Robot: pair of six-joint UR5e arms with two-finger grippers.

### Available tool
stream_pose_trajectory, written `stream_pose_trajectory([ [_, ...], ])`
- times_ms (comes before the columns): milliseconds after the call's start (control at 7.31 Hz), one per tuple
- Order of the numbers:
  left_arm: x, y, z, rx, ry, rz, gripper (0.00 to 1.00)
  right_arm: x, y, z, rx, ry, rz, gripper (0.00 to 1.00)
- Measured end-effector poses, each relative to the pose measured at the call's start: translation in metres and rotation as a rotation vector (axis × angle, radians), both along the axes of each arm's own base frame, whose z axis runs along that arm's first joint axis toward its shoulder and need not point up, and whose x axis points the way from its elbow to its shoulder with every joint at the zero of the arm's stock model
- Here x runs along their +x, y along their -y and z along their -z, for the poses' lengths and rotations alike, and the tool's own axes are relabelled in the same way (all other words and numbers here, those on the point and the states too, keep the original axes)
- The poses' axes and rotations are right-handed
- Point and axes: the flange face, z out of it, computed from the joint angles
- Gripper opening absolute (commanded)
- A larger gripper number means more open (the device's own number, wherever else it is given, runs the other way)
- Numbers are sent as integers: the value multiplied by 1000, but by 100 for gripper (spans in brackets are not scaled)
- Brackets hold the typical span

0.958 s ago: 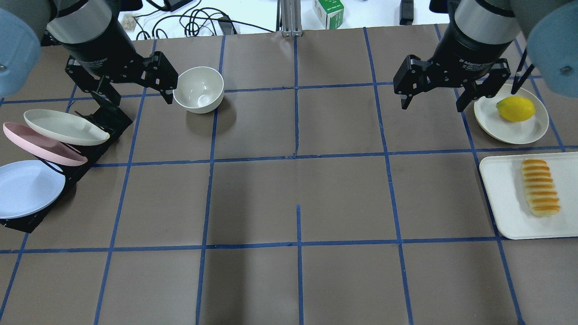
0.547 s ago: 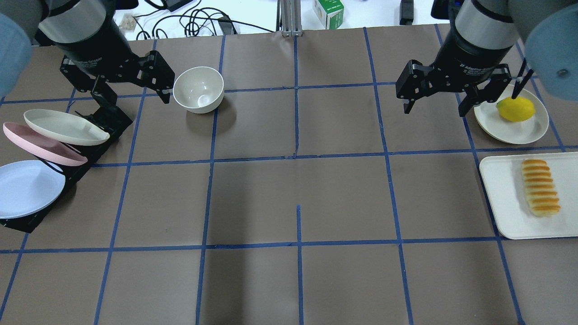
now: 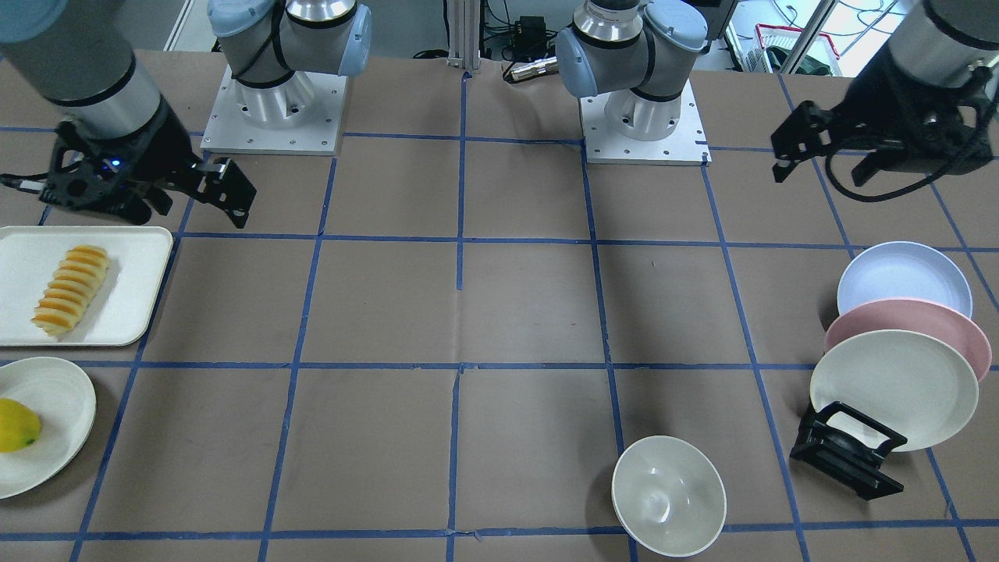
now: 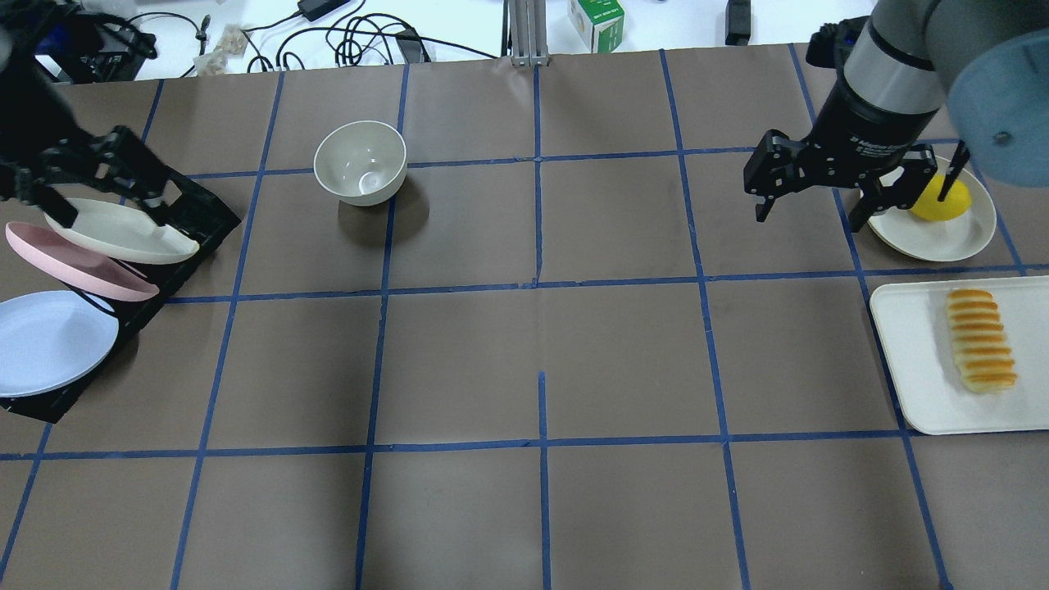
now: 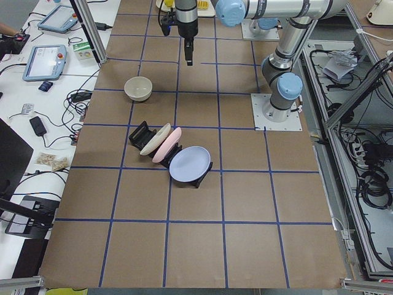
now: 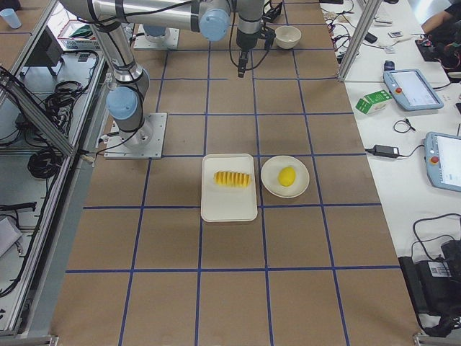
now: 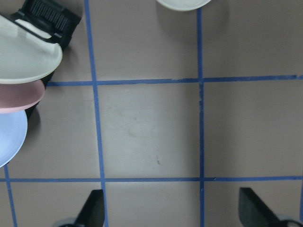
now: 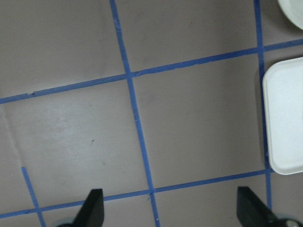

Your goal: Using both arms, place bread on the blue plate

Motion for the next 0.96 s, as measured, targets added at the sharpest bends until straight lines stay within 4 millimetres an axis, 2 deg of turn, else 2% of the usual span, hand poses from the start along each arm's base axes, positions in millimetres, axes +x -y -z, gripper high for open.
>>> stream_pose_trajectory([
  [274, 139, -13, 27, 15, -44, 101, 100, -85, 15, 25, 29, 38, -127, 100],
  [411, 201, -16, 48, -5, -31, 100, 100, -121, 19, 37, 41, 50, -174, 100],
  [547, 250, -9, 76, -21, 2, 113, 100, -159, 18, 52, 58, 38, -166, 100],
  [821, 316, 9, 136, -29, 31, 160, 100, -237, 10, 102, 77, -28, -115, 100],
  [958, 341, 14, 166, -35, 32, 172, 100, -262, 4, 130, 72, -45, -112, 100],
])
